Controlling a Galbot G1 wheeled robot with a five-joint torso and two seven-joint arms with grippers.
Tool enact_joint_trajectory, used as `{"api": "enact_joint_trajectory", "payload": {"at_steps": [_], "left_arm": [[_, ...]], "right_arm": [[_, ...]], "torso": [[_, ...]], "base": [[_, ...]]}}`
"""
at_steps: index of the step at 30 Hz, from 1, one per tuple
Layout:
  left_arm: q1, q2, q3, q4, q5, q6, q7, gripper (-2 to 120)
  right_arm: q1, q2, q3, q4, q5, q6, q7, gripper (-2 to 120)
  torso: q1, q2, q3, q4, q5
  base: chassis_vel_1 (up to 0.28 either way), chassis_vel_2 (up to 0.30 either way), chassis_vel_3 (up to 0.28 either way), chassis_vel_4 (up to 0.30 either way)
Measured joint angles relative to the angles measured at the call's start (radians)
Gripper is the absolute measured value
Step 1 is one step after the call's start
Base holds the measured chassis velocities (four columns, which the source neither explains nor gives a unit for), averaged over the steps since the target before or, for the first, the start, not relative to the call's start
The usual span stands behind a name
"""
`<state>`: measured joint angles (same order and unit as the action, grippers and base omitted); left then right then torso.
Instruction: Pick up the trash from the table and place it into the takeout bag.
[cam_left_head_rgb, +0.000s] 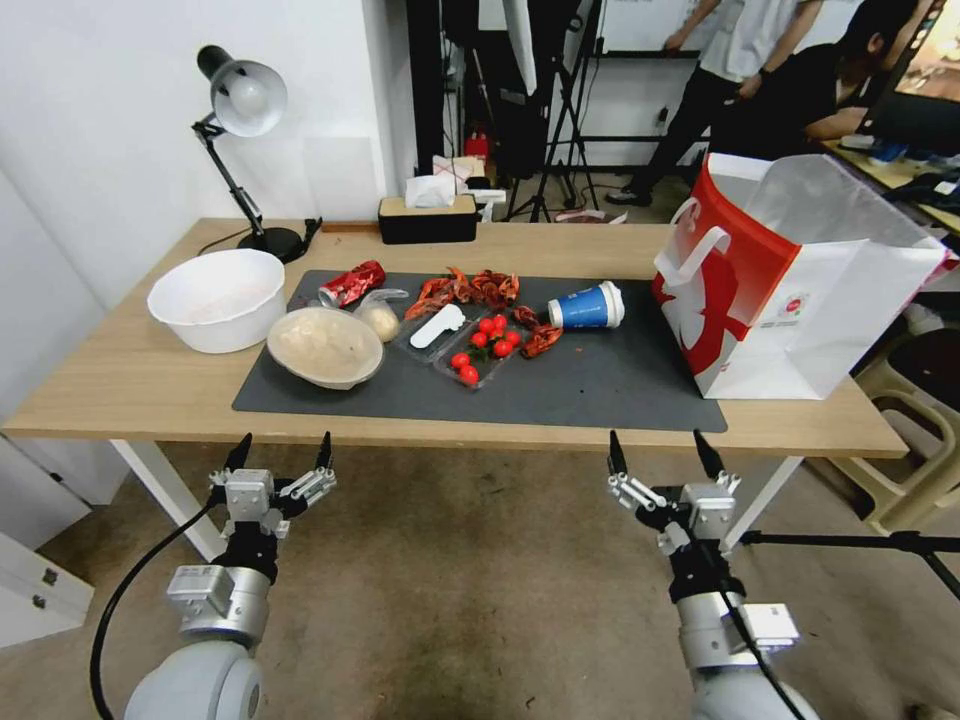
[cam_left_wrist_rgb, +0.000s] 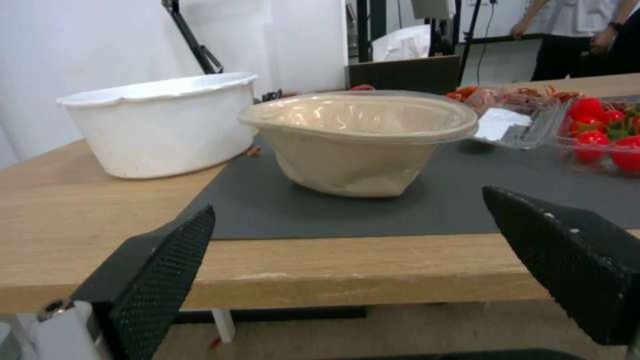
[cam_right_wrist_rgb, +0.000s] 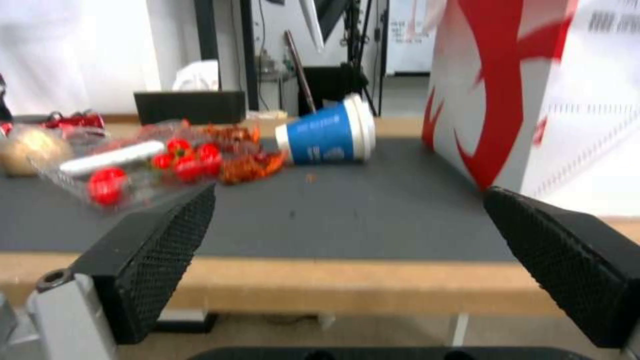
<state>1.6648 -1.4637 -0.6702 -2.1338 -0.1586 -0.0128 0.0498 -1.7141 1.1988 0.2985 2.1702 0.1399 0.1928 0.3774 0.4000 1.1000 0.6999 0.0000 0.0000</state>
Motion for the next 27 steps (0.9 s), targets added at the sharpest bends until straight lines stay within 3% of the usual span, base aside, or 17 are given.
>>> {"api": "enact_joint_trajectory", "payload": {"at_steps": [13, 27], "left_arm": [[-0.002, -0.001, -0.005, 0.006, -0.001, 0.0, -0.001, 100], [-0.006, -0.01, -0.009, 0.009, 0.0, -0.002, -0.001, 100]], "right_arm": [[0.022, -0.004, -0.009, -0.009, 0.008, -0.009, 0.009, 100], [0.182, -0.041, -0.046, -0.012, 0.118, -0.128, 0.044, 100]], "torso": [[0.0, 0.0, 0.0, 0.0, 0.0], [0.0, 0.0, 0.0, 0.0, 0.0001]], "base": [[0.0, 0.0, 0.0, 0.0], [0.0, 0.0, 0.0, 0.0]]}}
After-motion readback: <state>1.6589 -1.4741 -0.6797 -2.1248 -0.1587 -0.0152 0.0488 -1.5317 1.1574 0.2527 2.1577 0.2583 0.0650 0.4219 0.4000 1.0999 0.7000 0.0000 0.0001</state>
